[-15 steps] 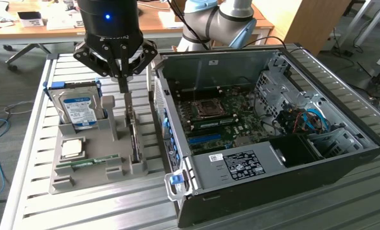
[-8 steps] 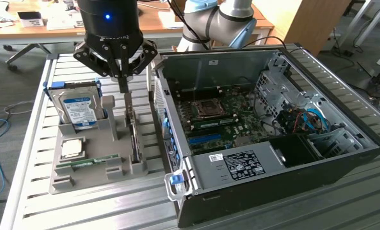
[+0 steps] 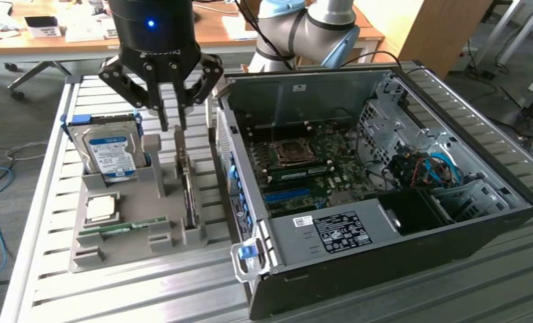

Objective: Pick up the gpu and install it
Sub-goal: 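Pick up the gpu and move the gpu toward the slot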

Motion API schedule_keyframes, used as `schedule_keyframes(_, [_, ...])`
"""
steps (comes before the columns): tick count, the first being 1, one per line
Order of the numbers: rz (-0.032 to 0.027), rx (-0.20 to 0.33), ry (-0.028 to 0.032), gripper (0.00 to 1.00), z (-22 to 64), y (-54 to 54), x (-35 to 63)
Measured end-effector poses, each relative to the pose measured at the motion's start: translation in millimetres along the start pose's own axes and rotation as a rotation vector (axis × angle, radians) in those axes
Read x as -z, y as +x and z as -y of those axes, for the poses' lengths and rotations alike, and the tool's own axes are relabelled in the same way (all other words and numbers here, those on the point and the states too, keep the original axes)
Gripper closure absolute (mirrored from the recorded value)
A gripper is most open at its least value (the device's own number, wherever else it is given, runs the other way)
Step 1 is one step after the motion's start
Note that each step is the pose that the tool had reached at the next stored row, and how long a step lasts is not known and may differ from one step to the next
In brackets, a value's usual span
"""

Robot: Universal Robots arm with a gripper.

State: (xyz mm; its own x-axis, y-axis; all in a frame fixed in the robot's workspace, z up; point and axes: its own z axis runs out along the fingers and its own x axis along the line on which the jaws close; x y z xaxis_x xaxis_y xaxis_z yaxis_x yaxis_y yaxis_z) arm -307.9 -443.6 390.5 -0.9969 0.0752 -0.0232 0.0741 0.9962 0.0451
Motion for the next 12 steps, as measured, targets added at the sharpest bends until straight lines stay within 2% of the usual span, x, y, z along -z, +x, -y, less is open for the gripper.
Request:
schedule_keyframes(1, [0.0,0.0,0.0,0.65,0.0,0.0,0.0])
schedule_keyframes(2, [0.0,0.0,0.0,0.65,0.0,0.0,0.0])
schedule_keyframes(3, [0.0001,0.0,0.0,0.58,0.0,0.0,0.0])
schedule_keyframes(12, [0.0001,0.0,0.0,0.58,0.0,0.0,0.0])
